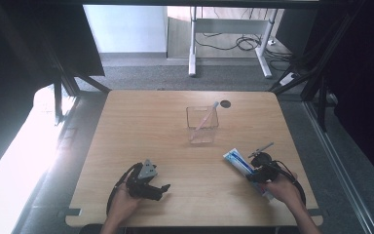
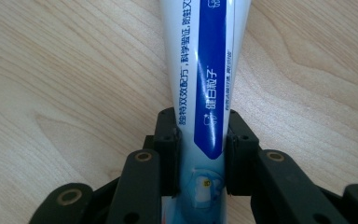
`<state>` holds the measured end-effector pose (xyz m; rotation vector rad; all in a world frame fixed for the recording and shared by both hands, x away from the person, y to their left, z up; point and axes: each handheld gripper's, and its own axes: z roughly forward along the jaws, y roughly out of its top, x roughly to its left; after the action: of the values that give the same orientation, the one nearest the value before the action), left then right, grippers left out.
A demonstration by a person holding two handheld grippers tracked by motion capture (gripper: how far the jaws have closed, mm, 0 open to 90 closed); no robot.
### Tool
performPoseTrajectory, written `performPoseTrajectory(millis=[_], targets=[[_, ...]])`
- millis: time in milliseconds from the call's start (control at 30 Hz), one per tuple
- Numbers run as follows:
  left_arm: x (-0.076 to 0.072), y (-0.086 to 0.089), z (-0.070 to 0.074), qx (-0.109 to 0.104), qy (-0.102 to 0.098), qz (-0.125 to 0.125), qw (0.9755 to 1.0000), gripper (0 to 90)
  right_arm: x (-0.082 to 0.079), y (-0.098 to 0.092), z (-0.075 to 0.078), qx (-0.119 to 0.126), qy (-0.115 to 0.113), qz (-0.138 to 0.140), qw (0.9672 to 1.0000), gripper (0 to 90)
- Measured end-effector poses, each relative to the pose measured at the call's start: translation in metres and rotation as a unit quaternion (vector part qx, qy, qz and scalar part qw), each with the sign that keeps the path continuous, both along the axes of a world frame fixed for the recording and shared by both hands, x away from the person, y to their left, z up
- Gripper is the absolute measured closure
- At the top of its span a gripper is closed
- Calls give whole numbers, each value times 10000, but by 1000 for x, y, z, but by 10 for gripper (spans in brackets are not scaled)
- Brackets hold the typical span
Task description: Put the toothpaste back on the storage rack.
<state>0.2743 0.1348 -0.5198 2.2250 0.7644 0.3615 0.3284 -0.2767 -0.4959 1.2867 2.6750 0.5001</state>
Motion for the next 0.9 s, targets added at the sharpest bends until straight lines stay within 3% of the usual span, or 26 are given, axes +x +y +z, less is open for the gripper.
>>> performPoseTrajectory(millis=[167, 400, 767, 900], targets=[[0, 1, 0, -22, -3, 17, 10000, 137, -2, 0, 3, 30, -117, 70, 9999, 720], [0, 1, 0, -43, 24, 16, 10000, 137, -2, 2, 20, 158, -346, 166, 9991, 720], [2, 4, -2, -331, 194, 20, 9993, 133, 0, 9, 36, 407, -631, 351, 9966, 721], [2, 4, -2, -285, 200, -7, 9994, 131, 3, 11, 42, 511, -710, 387, 9954, 721]])
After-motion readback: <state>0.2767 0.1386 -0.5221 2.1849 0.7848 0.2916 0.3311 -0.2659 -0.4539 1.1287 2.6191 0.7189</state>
